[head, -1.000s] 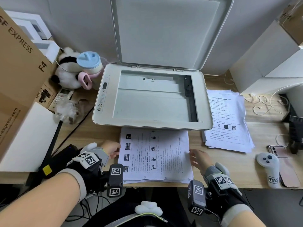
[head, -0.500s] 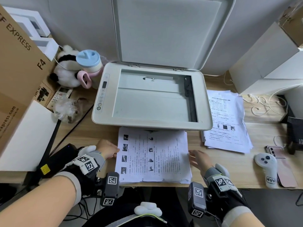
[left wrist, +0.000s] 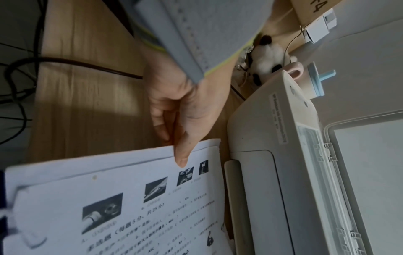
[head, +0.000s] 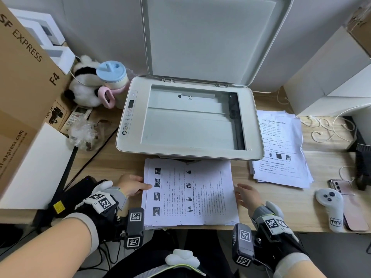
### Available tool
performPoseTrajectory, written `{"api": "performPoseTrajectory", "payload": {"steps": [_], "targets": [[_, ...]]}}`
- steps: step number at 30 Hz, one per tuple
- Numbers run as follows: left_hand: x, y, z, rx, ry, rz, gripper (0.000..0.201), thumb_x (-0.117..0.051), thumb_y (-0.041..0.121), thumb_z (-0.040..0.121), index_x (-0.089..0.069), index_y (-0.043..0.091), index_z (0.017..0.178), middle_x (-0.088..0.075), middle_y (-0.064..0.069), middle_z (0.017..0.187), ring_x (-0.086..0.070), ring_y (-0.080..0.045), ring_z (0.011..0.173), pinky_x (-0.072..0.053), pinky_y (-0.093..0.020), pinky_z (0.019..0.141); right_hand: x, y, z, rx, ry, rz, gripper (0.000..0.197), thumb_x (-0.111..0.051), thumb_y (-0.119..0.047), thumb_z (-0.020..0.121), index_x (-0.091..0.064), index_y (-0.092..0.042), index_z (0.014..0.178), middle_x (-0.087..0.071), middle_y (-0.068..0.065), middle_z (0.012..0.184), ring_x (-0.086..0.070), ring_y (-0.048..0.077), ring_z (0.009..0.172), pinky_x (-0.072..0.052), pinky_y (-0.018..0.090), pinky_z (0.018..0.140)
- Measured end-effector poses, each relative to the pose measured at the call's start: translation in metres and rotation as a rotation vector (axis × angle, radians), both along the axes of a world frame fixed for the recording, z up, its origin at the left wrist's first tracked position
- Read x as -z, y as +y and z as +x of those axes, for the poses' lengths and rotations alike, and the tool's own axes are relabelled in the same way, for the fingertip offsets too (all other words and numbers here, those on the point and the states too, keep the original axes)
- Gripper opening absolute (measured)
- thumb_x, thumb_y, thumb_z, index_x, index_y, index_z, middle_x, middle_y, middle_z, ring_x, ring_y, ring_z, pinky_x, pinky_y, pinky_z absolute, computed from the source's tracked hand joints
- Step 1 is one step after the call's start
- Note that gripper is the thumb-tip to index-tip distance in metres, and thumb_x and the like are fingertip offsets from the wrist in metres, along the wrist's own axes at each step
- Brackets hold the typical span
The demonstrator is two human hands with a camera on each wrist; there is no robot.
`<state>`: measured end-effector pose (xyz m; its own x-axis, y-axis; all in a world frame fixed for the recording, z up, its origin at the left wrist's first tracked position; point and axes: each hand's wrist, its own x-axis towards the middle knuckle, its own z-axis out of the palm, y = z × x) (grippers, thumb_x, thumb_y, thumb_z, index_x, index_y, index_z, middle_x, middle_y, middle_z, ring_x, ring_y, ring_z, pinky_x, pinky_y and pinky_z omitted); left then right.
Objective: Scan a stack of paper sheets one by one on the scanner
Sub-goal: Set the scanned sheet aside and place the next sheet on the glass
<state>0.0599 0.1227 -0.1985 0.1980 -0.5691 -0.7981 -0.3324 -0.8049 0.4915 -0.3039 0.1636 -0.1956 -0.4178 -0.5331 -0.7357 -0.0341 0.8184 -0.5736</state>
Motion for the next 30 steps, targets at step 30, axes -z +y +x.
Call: {"api": "performPoseTrajectory", "payload": {"steps": [30], "targets": [[-0.019, -0.005, -0.021, 0.455, 0.116, 0.088, 0.037, -0.055, -0.004, 0.087, -0.051, 0.009, 0.121, -0.052, -0.005, 0.112, -0.049, -0.009, 0.063, -0.043, -0.013, 0.045, -0.050, 0.021, -0.045, 0.052, -0.307, -0.394, 0.043, -0.041, 0.007, 0.091, -0.065, -0.016, 0.065, -0.067, 0.001, 0.071, -0.057, 0.014, 0.060, -0.041, 0.013, 0.048]]}}
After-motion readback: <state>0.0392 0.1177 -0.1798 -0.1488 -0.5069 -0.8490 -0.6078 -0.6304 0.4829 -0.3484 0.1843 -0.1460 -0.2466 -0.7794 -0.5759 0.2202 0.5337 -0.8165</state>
